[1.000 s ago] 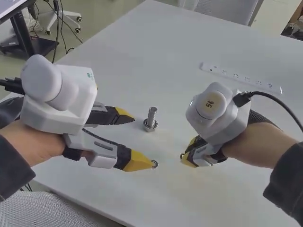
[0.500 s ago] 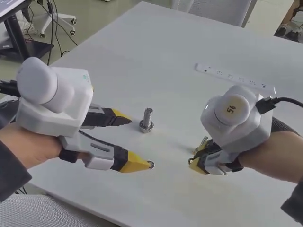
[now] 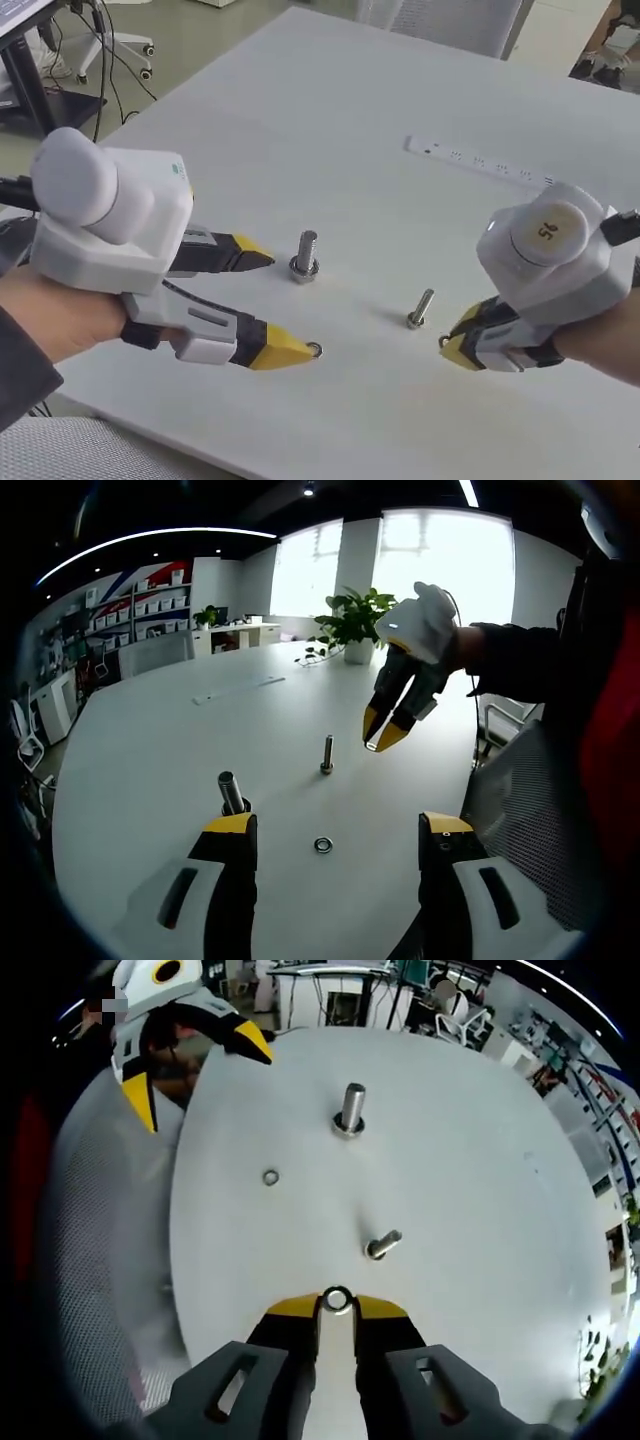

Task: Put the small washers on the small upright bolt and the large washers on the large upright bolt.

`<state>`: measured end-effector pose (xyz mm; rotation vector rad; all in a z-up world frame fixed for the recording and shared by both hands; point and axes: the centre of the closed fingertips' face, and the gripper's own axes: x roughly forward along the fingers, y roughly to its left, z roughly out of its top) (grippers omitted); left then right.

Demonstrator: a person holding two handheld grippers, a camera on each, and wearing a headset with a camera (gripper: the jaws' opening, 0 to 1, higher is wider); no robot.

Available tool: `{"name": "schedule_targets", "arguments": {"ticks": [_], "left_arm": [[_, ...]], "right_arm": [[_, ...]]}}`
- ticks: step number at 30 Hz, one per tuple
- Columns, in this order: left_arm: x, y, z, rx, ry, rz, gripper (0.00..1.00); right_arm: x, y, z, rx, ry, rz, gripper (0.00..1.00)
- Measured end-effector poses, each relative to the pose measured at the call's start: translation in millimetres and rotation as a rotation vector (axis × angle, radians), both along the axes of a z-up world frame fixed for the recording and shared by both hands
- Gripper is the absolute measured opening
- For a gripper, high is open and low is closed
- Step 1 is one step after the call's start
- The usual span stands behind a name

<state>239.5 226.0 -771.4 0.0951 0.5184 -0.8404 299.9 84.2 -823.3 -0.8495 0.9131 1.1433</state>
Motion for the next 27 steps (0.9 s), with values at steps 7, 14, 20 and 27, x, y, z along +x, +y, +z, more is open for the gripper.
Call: {"name": "schedule_targets", "arguments": {"ticks": [7,14,20,27], "left_arm": [[0.5,0.1,0.8,0.000,-0.002,0.001,0.65],[1.2,0.6,1.1,0.000,-0.003,0.004,0.65],[0.8,1.4,1.0,-0.001,-0.002,0.007,0.64],[0.9,2.3,0.6,-0.002,-0.002,0.013,0.64]], "right_arm": [[12.7,0.2,12.9,0.005,-0.035,-0.006,0.14],[20.0,14.1,26.1,0.014,-0.068,0.016,0.14],[30.1,25.1,31.4,0.002,-0.099,0.045,0.14],[35.6,33.5,25.9,-0.007,-0.089,0.064,0.14]]}}
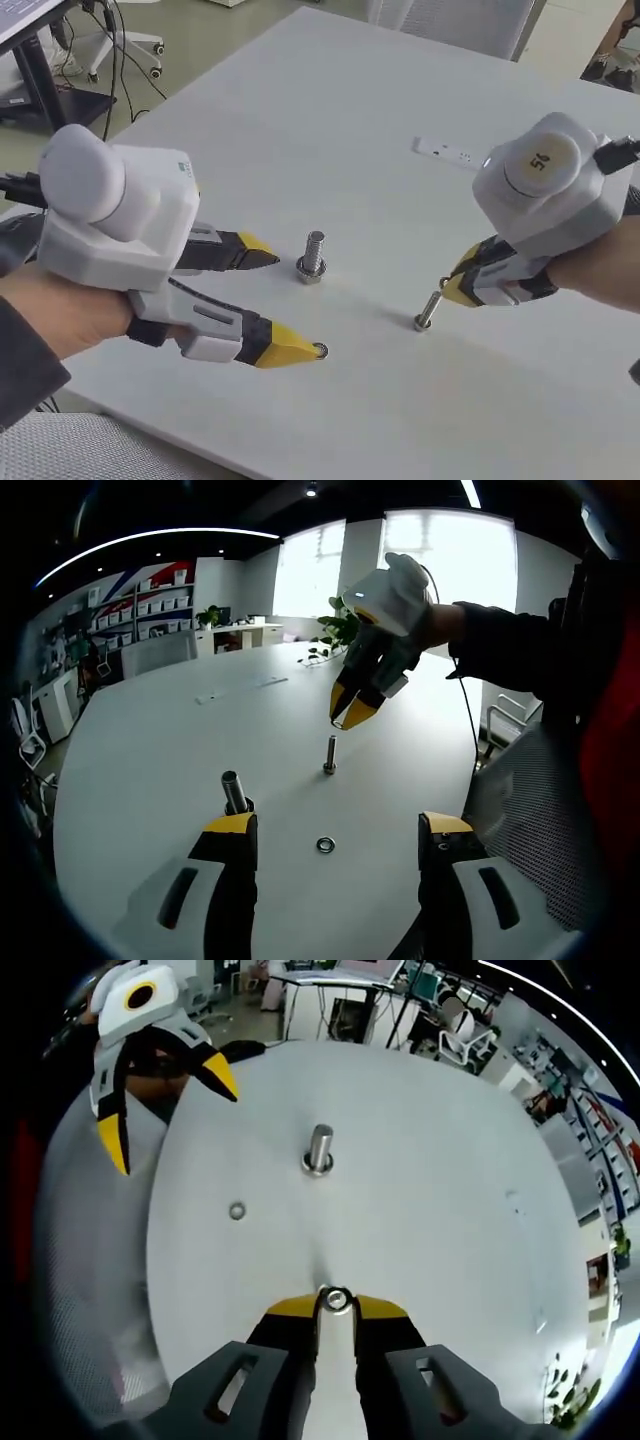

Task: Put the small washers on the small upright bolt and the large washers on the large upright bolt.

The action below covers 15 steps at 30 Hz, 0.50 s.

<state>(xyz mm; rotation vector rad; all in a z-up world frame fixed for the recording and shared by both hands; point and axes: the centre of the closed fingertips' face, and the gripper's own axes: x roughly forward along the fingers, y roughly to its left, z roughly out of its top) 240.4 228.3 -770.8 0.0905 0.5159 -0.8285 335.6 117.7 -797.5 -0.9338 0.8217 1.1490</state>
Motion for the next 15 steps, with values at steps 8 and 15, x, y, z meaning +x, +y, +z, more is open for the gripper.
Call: {"name": "schedule_targets", "arguments": {"ticks": [8,15], "left_arm": [[0.7,0.8,-0.6,-0.002,0.001,0.006,0.64],[1.3,0.8,-1.4,0.000,0.003,0.008,0.65]], "right_arm": [[1.7,0.3,-10.5,-0.027,0.019,0.017,0.14],[5.7,-2.5,-18.9,-0.045,0.033,0.020,0.14]]}}
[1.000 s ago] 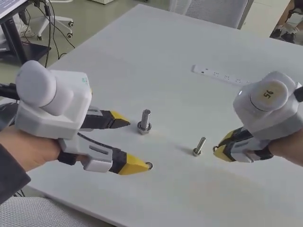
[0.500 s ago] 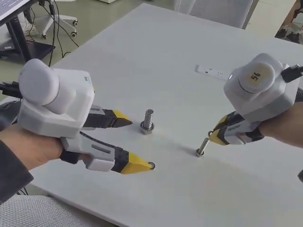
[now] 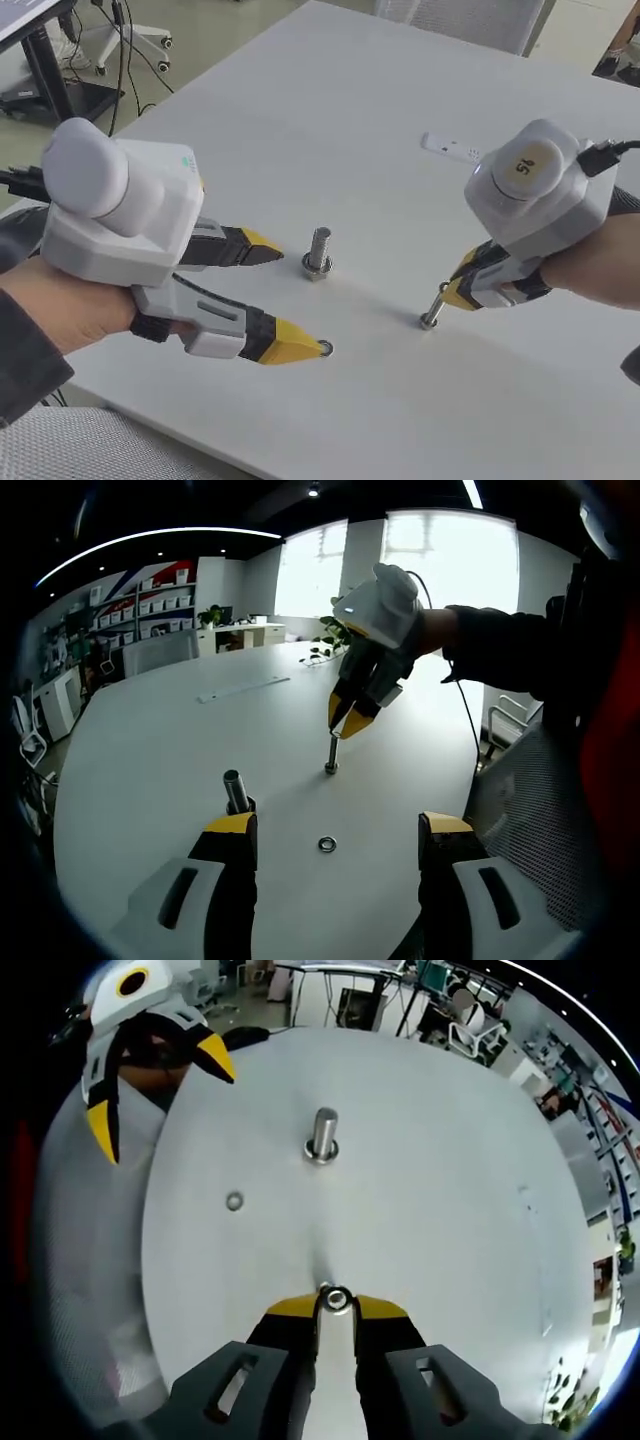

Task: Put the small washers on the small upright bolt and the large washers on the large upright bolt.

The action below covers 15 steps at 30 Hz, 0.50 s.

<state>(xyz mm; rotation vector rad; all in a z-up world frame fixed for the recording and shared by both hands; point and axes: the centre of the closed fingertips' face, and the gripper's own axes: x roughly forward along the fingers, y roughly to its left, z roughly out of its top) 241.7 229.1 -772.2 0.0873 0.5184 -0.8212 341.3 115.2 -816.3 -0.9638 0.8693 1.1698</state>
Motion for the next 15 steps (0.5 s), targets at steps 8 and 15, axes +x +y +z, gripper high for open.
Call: {"name": "schedule_targets", "arguments": {"ticks": [8,15], "left_arm": [[1.1,0.0,0.5,-0.005,-0.002,0.005,0.65],[1.7,0.3,0.6,-0.004,-0.002,0.007,0.66]], "right_arm": [[2.6,0.2,-5.0,-0.007,0.013,0.004,0.14],[1.8,-0.1,-8.6,-0.014,0.025,0.002,0.14]]}}
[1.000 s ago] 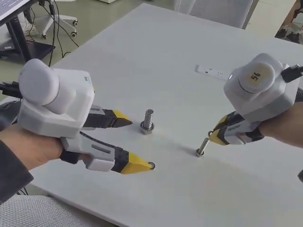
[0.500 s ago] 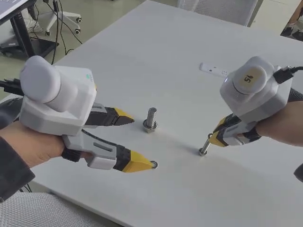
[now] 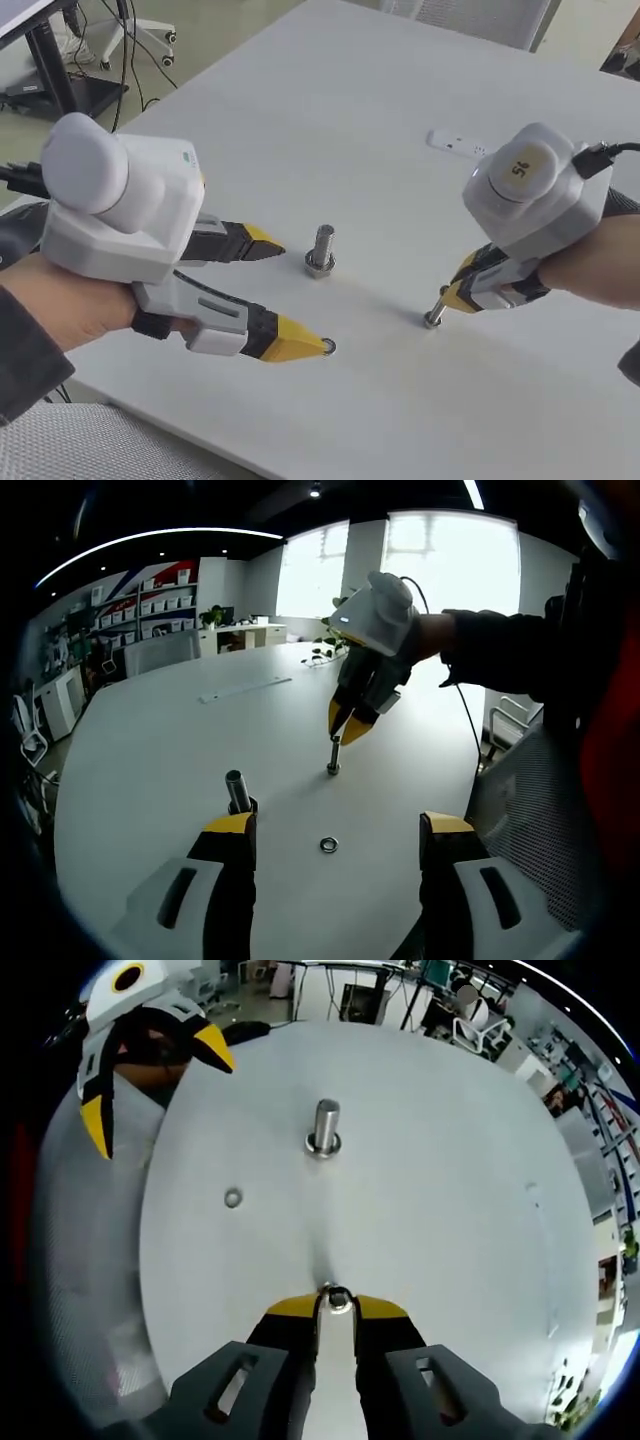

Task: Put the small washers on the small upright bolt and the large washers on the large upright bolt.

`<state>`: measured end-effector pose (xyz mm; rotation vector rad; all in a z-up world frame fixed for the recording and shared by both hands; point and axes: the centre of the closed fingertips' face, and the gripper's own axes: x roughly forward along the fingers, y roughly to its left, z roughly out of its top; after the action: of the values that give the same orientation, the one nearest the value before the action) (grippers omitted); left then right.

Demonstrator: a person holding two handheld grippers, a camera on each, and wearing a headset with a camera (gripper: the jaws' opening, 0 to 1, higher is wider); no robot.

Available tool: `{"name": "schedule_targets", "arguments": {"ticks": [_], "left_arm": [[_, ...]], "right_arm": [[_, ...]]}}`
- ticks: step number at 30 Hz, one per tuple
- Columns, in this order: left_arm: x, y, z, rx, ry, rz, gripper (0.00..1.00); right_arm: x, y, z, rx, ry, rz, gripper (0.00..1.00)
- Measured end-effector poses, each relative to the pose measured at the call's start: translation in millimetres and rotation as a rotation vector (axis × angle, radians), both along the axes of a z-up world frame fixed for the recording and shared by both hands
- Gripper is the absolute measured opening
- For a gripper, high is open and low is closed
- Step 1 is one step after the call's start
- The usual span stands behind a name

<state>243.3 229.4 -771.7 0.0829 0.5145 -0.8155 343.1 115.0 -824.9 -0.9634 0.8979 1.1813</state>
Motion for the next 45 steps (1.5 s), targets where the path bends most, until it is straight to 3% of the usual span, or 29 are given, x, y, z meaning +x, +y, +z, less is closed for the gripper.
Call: {"name": "schedule_targets", "arguments": {"ticks": [30,45], "left_arm": [[-0.5,2.1,-2.6,0.004,0.012,0.005,0.65],[-0.7,2.0,-4.2,0.005,0.018,0.004,0.65]], "right_arm": [[-2.0,1.1,-45.5,-0.034,0.071,-0.002,0.14],[-3.5,4.3,-39.1,-0.006,0.072,-0.004,0.17]]}}
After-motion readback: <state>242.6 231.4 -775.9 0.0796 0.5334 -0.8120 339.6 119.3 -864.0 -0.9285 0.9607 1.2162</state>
